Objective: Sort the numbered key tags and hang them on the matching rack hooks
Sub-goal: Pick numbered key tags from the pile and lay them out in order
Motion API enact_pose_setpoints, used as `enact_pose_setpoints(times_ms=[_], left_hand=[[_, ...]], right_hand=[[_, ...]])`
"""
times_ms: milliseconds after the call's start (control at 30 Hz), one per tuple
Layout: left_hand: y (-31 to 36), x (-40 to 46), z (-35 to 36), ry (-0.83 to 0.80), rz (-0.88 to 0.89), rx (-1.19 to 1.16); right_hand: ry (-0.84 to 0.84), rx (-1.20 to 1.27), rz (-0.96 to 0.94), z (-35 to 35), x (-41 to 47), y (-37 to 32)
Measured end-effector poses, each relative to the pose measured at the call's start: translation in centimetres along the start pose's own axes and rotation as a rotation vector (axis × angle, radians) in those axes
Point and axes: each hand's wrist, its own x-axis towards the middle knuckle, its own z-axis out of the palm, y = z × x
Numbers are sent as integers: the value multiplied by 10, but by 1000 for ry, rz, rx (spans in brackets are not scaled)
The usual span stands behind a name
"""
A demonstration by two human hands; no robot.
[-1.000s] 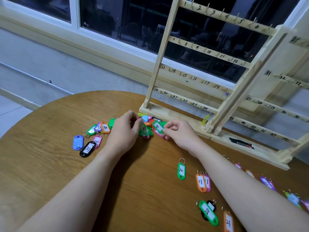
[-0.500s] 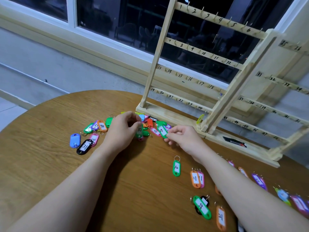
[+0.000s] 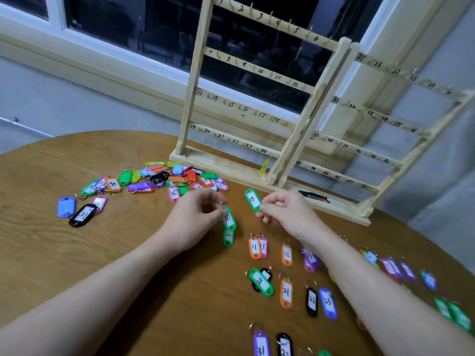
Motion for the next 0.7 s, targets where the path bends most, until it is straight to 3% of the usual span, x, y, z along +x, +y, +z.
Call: enact_pose_setpoints(times_ms=[233, 700], left_hand=[[-1, -5, 12, -80, 80, 254], [3, -15, 26, 138, 361, 892]], right_hand=[[96, 51, 49, -28, -36, 27], [285, 114, 64, -95, -143, 75]])
